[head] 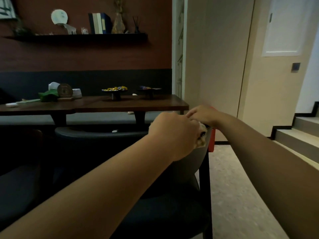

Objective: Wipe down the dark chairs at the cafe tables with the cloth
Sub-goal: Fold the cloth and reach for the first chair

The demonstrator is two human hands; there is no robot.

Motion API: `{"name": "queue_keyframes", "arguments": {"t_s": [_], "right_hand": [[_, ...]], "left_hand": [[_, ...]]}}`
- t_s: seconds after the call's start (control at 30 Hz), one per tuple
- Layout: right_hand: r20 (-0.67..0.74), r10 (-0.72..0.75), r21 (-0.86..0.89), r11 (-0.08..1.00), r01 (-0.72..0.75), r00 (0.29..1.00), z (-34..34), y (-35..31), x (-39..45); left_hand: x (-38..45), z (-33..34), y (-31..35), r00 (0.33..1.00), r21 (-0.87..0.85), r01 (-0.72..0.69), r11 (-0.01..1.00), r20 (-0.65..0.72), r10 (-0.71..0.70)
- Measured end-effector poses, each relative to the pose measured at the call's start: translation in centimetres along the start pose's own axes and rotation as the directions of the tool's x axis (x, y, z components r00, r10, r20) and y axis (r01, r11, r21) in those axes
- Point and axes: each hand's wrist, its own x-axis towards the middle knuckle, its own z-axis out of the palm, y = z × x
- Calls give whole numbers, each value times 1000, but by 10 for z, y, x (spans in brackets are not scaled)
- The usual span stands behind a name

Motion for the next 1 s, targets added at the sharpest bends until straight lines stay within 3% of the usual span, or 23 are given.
{"name": "queue_keyframes", "arguments": {"t_s": [0.13, 0.3, 0.53, 0.63, 0.73, 0.87, 1.0], "right_hand": [[83, 55, -112, 993, -45, 995, -4, -1, 3], [74, 10, -38, 999, -7, 997, -3, 4, 7], [21, -30, -46, 998, 31, 999, -2, -12, -5], [-160, -221, 49, 972, 231, 962, 14, -59, -31], [-130, -380, 51, 920, 389, 916, 46, -114, -51], [18, -153, 216, 966, 145, 988, 50, -130, -58], [61, -156, 140, 979, 146, 986, 47, -126, -62]], "left_hand": [[-10, 5, -1, 993, -21, -28, 999, -113, 25], [-39, 18, -25, 963, -101, -46, 994, -268, 18], [-85, 26, -61, 915, -268, 41, 963, -377, -144], [-92, 36, -69, 871, -286, 18, 958, -466, -155], [-97, 46, -73, 795, -261, -29, 965, -591, -136], [-111, 61, -85, 719, -263, -56, 963, -680, -144], [-126, 74, -104, 658, -311, -70, 948, -728, -190]]}}
